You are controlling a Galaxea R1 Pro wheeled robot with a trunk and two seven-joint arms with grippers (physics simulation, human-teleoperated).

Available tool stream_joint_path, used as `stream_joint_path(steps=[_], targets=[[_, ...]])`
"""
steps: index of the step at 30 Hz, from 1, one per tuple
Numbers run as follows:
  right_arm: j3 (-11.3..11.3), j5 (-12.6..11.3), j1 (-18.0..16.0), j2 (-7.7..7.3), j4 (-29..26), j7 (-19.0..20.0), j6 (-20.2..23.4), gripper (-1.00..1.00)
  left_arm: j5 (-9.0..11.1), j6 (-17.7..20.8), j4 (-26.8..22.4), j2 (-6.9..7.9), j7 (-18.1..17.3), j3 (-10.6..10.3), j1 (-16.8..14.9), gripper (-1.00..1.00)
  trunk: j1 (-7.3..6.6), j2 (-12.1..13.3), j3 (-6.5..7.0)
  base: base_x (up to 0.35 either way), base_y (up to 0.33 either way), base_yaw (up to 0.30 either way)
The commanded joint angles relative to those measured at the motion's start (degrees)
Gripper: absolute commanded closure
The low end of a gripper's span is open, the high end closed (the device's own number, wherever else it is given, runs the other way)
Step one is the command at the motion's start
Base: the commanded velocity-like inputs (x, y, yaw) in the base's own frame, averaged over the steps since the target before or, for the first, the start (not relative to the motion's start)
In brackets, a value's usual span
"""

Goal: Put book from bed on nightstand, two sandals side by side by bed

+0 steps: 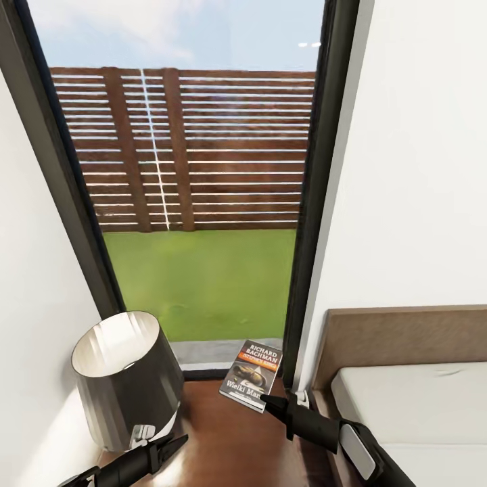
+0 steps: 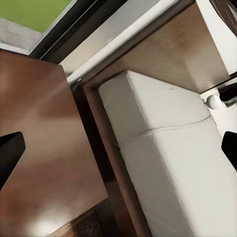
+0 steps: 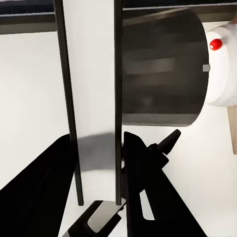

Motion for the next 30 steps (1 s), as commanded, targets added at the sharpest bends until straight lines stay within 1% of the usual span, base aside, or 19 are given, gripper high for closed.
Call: stream_joint_path(steps=[1, 7, 30], targets=[[-0.1, 0.0, 0.0, 0.00, 0.0, 0.1, 0.2, 1.00, 0.1, 0.5, 0.0, -0.01, -0.3, 0.1, 0.0, -1.00, 0.00, 0.0, -0.06, 0.001, 0.000, 0.000], [-0.1, 0.0, 0.0, 0.00, 0.0, 0.1, 0.2, 1.00, 0.2, 0.6, 0.0, -0.01, -0.2, 0.2, 0.0, -1.00, 0.00, 0.0, -0.06, 0.000, 0.000, 0.000], [-0.1, 0.0, 0.0, 0.00, 0.0, 0.1, 0.2, 1.00, 0.1, 0.6, 0.0, -0.01, -0.1, 0.1, 0.0, -1.00, 5.05, -9.3, -4.19, 0.000, 0.000, 0.000]])
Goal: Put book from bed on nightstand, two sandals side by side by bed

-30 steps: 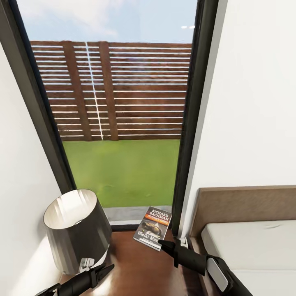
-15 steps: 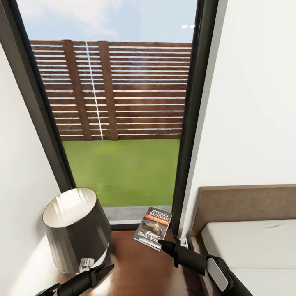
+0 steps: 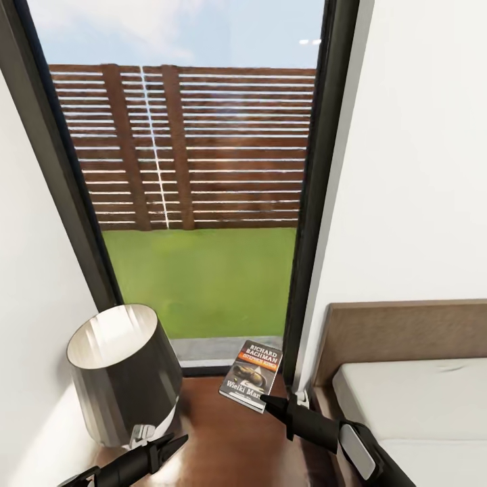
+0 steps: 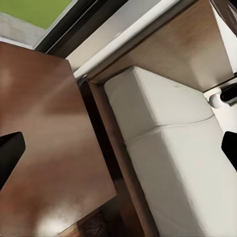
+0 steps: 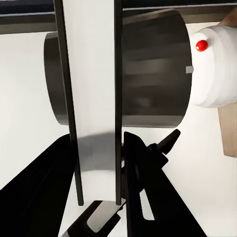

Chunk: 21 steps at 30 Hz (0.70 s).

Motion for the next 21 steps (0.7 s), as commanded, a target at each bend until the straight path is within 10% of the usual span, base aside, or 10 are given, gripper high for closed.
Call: stream_joint_path(steps=[1, 21], targets=[[-0.1, -0.1, 0.0, 0.00, 0.0, 0.1, 0.3, 1.00, 0.1, 0.5, 0.0, -0.01, -0.3, 0.1, 0.0, -1.00, 0.22, -0.4, -0.24, 0.000, 0.000, 0.000], [0.0, -0.1, -0.1, 0.00, 0.1, 0.0, 0.2, 1.00, 0.4, 1.3, -5.3, -1.61, -7.0, -0.2, -0.1, -1.00, 1.54, -2.9, -1.32, 0.000, 0.000, 0.000]])
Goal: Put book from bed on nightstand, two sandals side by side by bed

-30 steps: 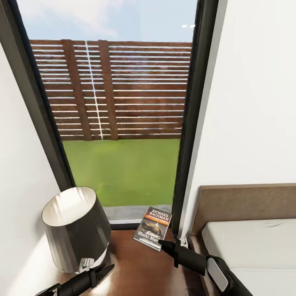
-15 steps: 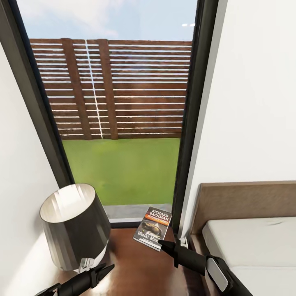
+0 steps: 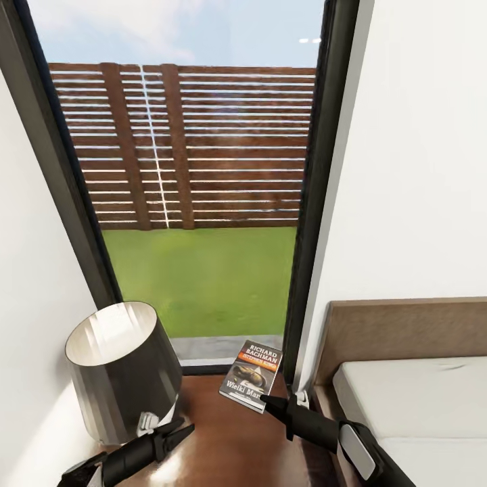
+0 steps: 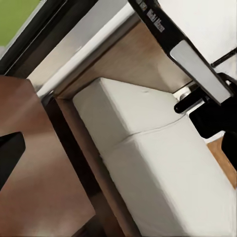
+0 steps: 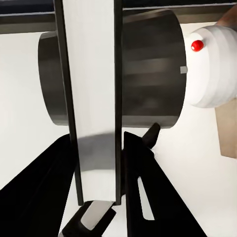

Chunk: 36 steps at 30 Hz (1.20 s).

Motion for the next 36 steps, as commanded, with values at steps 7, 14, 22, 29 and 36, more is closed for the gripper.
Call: stream_joint_path(steps=[7, 14, 22, 29, 36], targets=[[-0.1, 0.0, 0.0, 0.00, 0.0, 0.1, 0.2, 1.00, 0.1, 9.4, -5.5, 0.27, -4.3, 0.1, 0.0, -1.00, 0.00, 0.0, -0.06, 0.000, 0.000, 0.000], [-0.1, 0.0, 0.0, 0.02, 0.0, 0.1, 0.2, 1.00, 0.0, 12.6, -9.2, 0.03, -5.2, 0.0, 0.0, -1.00, 0.00, 0.0, -0.06, 0.000, 0.000, 0.000], [-0.1, 0.0, 0.0, 0.05, 0.0, 0.1, 0.2, 1.00, -0.1, 12.5, -7.7, 0.01, -5.1, 0.0, 0.0, -1.00, 1.32, -2.4, -1.14, 0.000, 0.000, 0.000], [-0.1, 0.0, 0.0, 0.08, 0.0, 0.1, 0.2, 1.00, -0.1, 12.4, -7.1, 0.01, -4.8, 0.0, 0.1, -1.00, 2.85, -5.2, -2.39, 0.000, 0.000, 0.000], [-0.1, 0.0, 0.0, 0.09, 0.0, 0.1, 0.2, 1.00, -0.2, 12.4, -5.9, 0.01, -4.7, 0.0, 0.1, -1.00, 4.39, -8.1, -3.65, 0.000, 0.000, 0.000]])
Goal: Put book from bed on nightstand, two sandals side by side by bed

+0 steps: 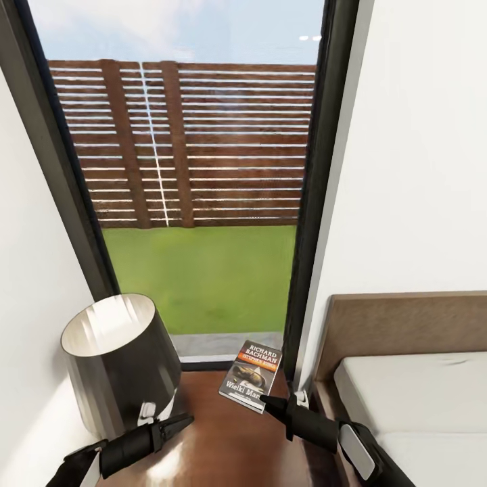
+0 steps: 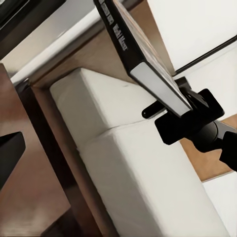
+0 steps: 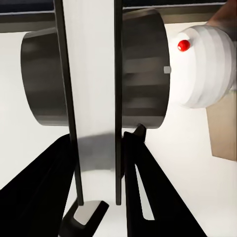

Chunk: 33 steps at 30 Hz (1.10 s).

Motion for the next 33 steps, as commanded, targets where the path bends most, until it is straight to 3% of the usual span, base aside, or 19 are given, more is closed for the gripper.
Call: stream_joint_path(steps=[1, 33], targets=[[-0.1, -0.1, 0.0, 0.00, 0.0, 0.1, 0.3, 1.00, 0.1, 0.6, 0.1, 0.00, -0.2, 0.1, 0.0, -1.00, 0.22, -0.4, -0.24, 0.000, 0.000, 0.000], [0.0, -0.1, -0.1, 0.09, 0.1, 0.1, 0.3, 1.00, 0.1, 0.7, 0.4, 0.00, -0.3, 0.1, 0.0, -1.00, 7.25, -13.3, -5.99, 0.000, 0.000, 0.000]])
